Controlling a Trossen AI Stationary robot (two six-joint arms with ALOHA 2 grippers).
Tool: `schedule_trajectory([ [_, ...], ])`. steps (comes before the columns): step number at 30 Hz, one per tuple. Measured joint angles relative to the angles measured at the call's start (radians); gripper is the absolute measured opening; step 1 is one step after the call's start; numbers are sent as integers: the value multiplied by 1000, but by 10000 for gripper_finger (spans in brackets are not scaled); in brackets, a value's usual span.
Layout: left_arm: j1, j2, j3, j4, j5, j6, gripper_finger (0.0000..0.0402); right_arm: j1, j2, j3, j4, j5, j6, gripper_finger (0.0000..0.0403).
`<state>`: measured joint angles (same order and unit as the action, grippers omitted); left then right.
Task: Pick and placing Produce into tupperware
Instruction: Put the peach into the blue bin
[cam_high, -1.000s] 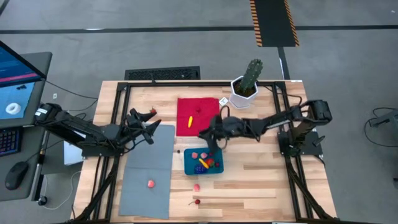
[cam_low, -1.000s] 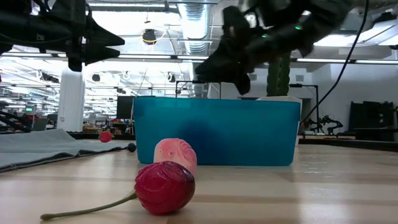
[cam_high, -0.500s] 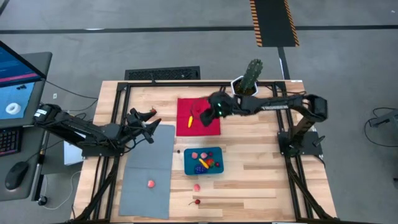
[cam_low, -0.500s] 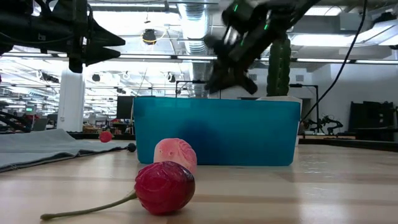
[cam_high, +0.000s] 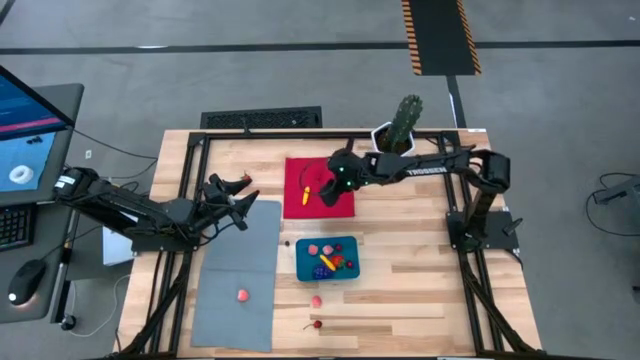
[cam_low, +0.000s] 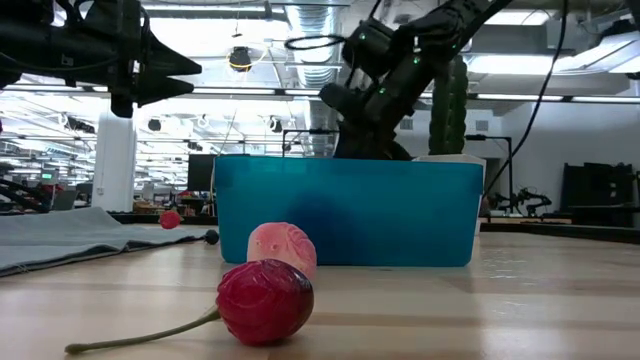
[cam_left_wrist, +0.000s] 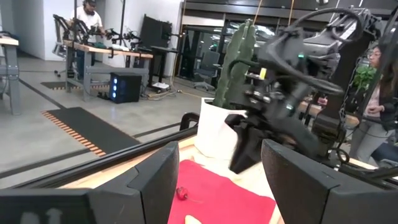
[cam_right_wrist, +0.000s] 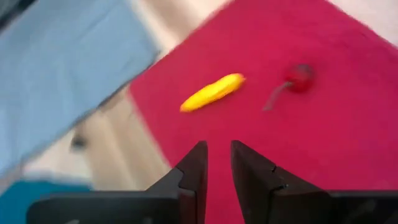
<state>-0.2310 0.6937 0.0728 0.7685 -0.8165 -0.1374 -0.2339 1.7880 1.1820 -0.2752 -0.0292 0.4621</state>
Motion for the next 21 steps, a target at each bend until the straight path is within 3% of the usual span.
schedule_trajectory([
  [4,0,0,0,0,0,4,219,65,-48,-1,-14,5,-213,93],
  [9,0,0,0,0,2,0,219,131,-160,-47,-58,30,-330,93],
  [15,0,0,0,-14,68,-6,219,229,-387,-94,-116,44,-353,93],
  [21,0,0,0,-11,79,-32,219,367,-628,-255,20,78,-365,93],
])
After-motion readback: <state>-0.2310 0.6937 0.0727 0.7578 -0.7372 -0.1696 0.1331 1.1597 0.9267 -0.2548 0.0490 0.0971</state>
